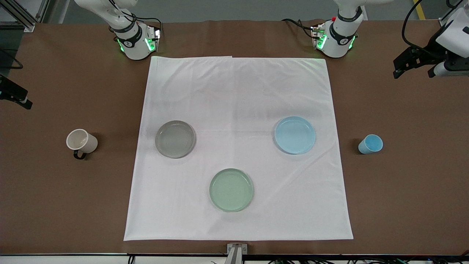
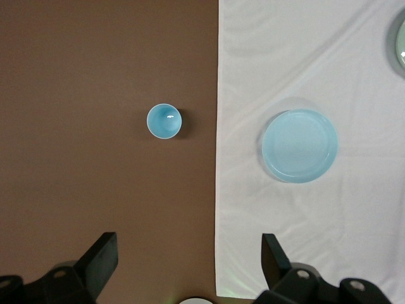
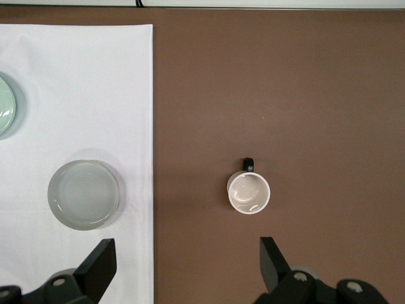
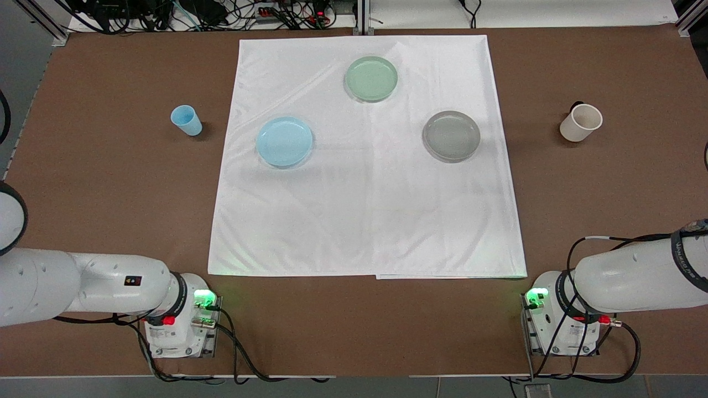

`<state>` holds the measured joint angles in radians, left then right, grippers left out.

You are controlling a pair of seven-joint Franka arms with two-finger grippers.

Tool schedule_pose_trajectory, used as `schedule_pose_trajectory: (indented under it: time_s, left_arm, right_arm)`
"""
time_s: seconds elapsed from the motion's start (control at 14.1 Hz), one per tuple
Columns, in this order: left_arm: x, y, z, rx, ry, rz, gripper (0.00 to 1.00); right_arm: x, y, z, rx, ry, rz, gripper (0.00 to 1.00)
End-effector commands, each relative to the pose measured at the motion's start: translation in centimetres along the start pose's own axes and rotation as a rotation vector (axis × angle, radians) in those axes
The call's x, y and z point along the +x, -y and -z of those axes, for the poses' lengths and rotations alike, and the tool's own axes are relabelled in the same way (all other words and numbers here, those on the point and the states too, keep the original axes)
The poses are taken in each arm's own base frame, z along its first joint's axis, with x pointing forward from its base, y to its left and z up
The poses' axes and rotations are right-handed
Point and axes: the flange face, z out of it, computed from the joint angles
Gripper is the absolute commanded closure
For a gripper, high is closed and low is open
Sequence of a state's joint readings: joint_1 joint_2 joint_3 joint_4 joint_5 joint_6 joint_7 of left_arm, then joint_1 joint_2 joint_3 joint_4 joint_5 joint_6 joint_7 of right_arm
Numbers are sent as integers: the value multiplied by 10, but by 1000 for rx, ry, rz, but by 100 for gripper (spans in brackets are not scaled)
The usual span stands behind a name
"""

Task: Place blue cup in blue plate and white mug in gray plate
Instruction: 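Reach the left gripper to the blue cup while the right gripper reaches the mug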

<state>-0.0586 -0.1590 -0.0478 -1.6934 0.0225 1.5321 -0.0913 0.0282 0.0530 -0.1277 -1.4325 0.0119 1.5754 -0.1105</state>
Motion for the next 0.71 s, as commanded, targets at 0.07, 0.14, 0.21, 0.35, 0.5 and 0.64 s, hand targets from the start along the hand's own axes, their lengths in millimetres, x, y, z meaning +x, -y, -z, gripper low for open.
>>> schedule_pose_trajectory:
  time_s: [0.07,0.14,0.21,0.35,0.5,0.64]
  left_arm:
    - [9,1,-8,-28,52,-22,0]
    - [13,3,-7,-24,49,-19,0]
    - [27,5,-15,-18,59,-13,0]
    - [49,20,-35,-15,104,20,0]
    - [62,40,-78,-14,152,60,0]
    - [70,51,-116,15,135,70,0]
  right_arm:
    - [1,2,3,-2,4,-5,0]
    - [1,2,2,-1,6,-5,0]
    - [1,2,3,-3,4,-5,0]
    - [1,1,3,-2,4,-6,0]
    - [4,0,-4,-3,16,-6,0]
    - [10,1,-18,-4,39,-6,0]
